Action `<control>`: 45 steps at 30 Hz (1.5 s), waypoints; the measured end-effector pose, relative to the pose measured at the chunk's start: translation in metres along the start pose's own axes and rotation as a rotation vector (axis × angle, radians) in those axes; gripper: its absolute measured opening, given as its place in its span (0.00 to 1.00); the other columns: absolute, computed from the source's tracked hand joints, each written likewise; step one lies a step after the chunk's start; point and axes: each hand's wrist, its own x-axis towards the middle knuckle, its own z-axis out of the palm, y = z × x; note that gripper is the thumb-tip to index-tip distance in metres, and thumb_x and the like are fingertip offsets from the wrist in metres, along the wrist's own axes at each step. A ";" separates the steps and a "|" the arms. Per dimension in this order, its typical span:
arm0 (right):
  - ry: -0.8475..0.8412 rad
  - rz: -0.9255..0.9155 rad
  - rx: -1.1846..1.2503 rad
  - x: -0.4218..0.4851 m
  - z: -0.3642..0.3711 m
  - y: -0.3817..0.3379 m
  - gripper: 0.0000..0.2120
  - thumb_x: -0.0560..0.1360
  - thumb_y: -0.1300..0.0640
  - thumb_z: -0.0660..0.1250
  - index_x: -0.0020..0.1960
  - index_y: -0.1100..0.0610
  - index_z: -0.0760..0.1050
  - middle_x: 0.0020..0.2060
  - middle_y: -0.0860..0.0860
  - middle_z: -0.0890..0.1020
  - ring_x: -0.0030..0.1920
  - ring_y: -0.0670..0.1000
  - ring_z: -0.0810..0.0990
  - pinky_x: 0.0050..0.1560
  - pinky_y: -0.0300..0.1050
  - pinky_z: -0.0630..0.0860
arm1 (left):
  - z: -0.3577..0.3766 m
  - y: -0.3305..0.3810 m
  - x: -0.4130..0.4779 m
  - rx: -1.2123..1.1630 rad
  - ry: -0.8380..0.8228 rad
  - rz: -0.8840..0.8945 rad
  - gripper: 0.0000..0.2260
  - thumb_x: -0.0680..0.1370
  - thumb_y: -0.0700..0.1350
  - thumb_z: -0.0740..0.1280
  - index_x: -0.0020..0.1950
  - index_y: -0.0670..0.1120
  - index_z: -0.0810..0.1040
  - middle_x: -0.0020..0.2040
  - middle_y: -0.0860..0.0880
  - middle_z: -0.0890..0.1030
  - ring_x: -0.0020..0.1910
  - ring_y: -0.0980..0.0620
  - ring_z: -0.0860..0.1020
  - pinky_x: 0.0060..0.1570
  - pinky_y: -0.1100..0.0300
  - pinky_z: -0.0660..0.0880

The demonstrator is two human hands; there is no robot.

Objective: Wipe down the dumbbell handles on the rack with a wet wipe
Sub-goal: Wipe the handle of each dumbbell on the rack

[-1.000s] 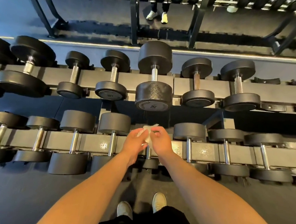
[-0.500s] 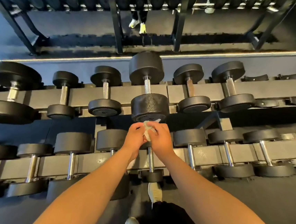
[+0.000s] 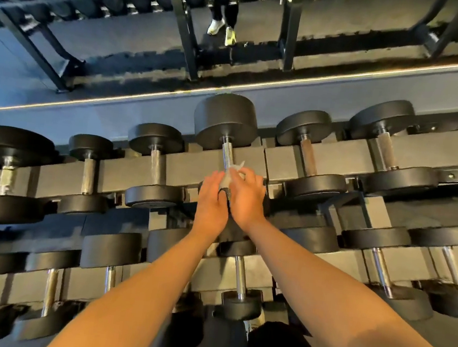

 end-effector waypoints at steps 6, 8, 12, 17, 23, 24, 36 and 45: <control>0.081 0.020 -0.119 -0.005 -0.002 0.039 0.21 0.83 0.56 0.57 0.76 0.49 0.67 0.69 0.52 0.66 0.66 0.54 0.63 0.69 0.51 0.61 | 0.028 0.003 0.005 0.281 0.033 0.029 0.28 0.83 0.54 0.53 0.83 0.52 0.51 0.83 0.45 0.48 0.81 0.42 0.47 0.77 0.47 0.48; 0.169 0.169 0.039 -0.001 0.002 0.046 0.19 0.84 0.56 0.57 0.74 0.51 0.70 0.67 0.53 0.68 0.65 0.54 0.63 0.70 0.48 0.61 | 0.031 -0.003 0.003 0.323 0.044 0.073 0.27 0.84 0.54 0.54 0.83 0.53 0.50 0.83 0.43 0.46 0.81 0.42 0.47 0.76 0.45 0.49; 0.239 0.498 0.295 0.009 0.003 0.059 0.16 0.83 0.58 0.60 0.69 0.57 0.76 0.56 0.51 0.69 0.61 0.54 0.69 0.68 0.45 0.65 | 0.035 -0.008 0.003 0.443 0.022 0.072 0.27 0.83 0.59 0.45 0.82 0.55 0.56 0.83 0.46 0.49 0.81 0.40 0.46 0.76 0.41 0.48; 0.156 0.871 0.374 0.005 -0.009 0.069 0.17 0.85 0.56 0.55 0.66 0.62 0.76 0.62 0.60 0.71 0.63 0.60 0.71 0.63 0.48 0.67 | 0.034 -0.006 0.001 0.458 0.001 0.062 0.27 0.83 0.60 0.44 0.82 0.57 0.52 0.83 0.50 0.44 0.82 0.44 0.41 0.77 0.44 0.42; 0.113 0.539 0.116 -0.022 -0.012 0.055 0.15 0.84 0.56 0.52 0.62 0.59 0.75 0.58 0.57 0.71 0.61 0.58 0.69 0.63 0.50 0.67 | 0.025 -0.005 0.007 0.275 -0.045 0.033 0.24 0.86 0.47 0.55 0.82 0.55 0.53 0.83 0.47 0.50 0.81 0.41 0.45 0.78 0.39 0.47; 0.100 0.450 0.077 -0.025 -0.011 0.052 0.15 0.84 0.57 0.52 0.63 0.58 0.74 0.57 0.55 0.70 0.60 0.57 0.68 0.62 0.49 0.66 | 0.021 -0.007 0.006 0.196 -0.042 0.046 0.25 0.85 0.45 0.55 0.82 0.54 0.53 0.82 0.46 0.53 0.81 0.40 0.48 0.78 0.38 0.50; -0.186 -0.282 -0.537 -0.015 0.004 -0.005 0.27 0.83 0.53 0.58 0.80 0.51 0.54 0.65 0.55 0.69 0.59 0.56 0.66 0.54 0.50 0.63 | -0.007 -0.006 -0.020 -0.390 0.219 -0.273 0.23 0.86 0.45 0.55 0.81 0.57 0.56 0.64 0.56 0.74 0.63 0.56 0.74 0.70 0.50 0.70; -0.447 -0.228 -0.099 0.002 -0.020 0.006 0.27 0.80 0.60 0.64 0.77 0.46 0.64 0.60 0.49 0.72 0.62 0.51 0.68 0.65 0.47 0.66 | 0.001 0.012 -0.004 -0.265 0.014 -0.068 0.19 0.88 0.48 0.51 0.79 0.58 0.59 0.72 0.66 0.60 0.69 0.74 0.60 0.74 0.64 0.60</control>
